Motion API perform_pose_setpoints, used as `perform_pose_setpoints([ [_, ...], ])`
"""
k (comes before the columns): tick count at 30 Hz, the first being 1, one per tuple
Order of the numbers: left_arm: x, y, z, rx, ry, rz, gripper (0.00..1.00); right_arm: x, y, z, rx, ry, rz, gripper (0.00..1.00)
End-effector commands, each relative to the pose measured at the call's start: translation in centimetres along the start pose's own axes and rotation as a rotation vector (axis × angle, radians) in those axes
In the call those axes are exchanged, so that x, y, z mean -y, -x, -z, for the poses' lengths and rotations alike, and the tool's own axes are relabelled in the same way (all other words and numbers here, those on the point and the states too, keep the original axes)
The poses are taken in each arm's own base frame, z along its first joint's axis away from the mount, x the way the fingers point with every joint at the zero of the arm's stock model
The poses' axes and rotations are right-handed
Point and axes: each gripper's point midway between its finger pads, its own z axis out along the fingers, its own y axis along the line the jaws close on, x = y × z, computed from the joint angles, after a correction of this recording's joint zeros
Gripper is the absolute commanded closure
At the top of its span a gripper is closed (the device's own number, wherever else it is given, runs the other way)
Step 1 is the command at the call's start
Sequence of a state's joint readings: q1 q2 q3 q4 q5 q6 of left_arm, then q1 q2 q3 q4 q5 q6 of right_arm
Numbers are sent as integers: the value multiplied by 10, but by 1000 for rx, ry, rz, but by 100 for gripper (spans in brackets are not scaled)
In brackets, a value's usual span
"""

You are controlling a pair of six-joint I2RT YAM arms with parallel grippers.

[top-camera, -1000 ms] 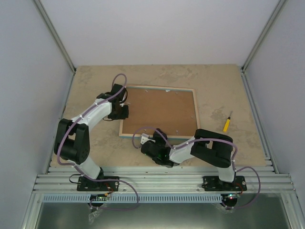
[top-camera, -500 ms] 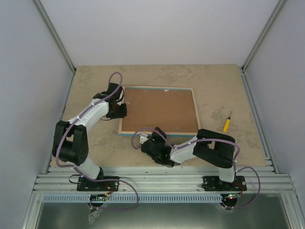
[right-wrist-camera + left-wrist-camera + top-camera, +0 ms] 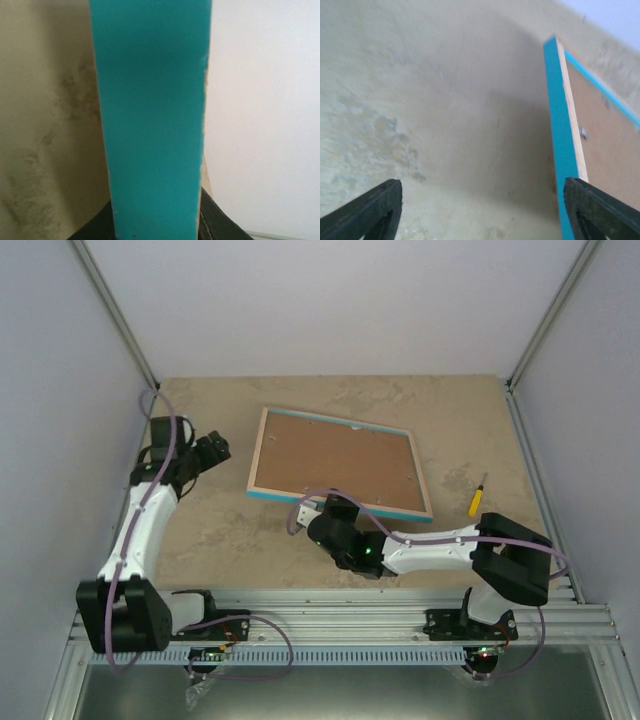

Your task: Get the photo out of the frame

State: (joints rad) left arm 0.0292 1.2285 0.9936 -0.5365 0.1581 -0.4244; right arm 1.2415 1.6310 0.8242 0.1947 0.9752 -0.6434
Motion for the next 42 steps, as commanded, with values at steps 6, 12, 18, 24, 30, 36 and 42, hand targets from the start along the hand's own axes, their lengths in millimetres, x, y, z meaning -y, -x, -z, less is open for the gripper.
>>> perform_pose_setpoints([
  [6,-10,34,42,234,-78,113,1,83,47,19,206,3,-429,100],
  [12,-5,32,41,223,-106,102,0,123,67,32,333,29,-597,100],
  [18,-4,31,40,214,-113,90,0,156,78,47,468,75,-765,99],
  [24,-3,30,40,213,-117,84,0,181,78,55,562,147,-914,99],
  [30,-3,31,41,215,-119,82,0,195,76,62,639,259,-1062,99],
  [36,-3,30,40,210,-126,81,0,204,70,69,703,406,-1215,99],
  [42,-3,28,38,198,-129,84,0,197,54,60,686,580,-1368,99],
])
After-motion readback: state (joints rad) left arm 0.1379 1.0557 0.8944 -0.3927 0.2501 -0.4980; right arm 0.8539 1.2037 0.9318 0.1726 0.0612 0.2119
